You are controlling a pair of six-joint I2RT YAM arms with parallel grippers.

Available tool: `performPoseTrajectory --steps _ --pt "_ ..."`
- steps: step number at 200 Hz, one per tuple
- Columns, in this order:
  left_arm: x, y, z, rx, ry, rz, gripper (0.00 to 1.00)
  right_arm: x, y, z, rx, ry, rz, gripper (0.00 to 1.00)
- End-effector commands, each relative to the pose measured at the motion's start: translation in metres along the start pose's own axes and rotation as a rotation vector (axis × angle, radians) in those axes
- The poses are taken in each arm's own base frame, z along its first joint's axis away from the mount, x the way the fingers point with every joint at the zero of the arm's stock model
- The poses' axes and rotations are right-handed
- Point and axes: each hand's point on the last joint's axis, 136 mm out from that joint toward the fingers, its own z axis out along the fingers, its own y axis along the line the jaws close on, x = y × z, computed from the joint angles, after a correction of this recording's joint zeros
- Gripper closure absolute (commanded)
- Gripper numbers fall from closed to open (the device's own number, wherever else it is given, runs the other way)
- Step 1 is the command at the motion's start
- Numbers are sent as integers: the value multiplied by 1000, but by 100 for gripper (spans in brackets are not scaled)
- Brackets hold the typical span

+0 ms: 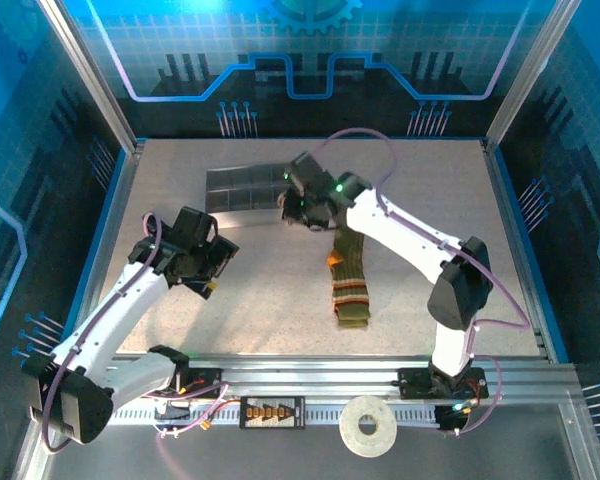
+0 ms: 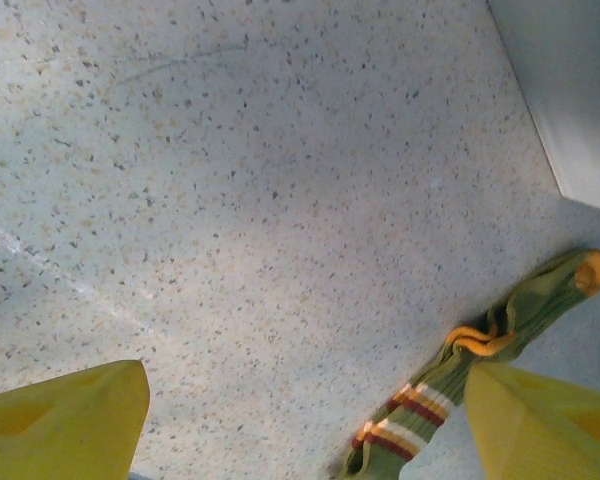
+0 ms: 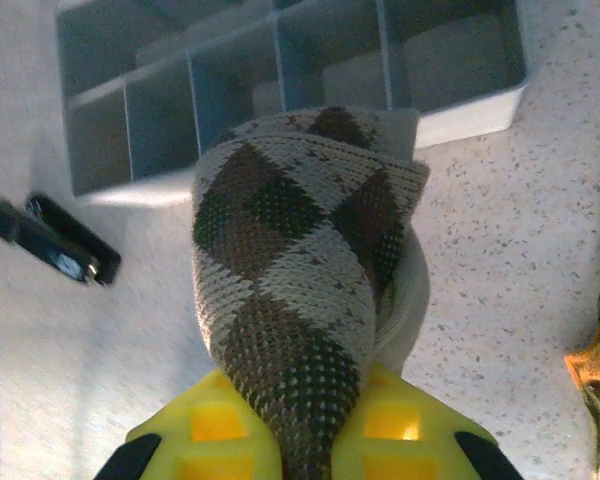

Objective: Roll the socks

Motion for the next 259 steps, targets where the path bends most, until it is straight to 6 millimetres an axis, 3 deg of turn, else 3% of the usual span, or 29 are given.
performPoseTrajectory --steps 1,44,73,146,259 --pt "5 4 -17 -3 -4 47 18 9 -27 14 110 168 240 100" --pt "13 18 -28 -11 10 53 19 -29 -26 25 93 168 459 100" --pt "18 29 -31 -18 16 46 19 -47 -24 45 50 182 567 100" --pt "19 39 -31 -31 10 30 19 -54 -31 83 54 232 687 100" --pt "19 43 -34 -42 7 23 19 -71 -54 113 37 250 902 100"
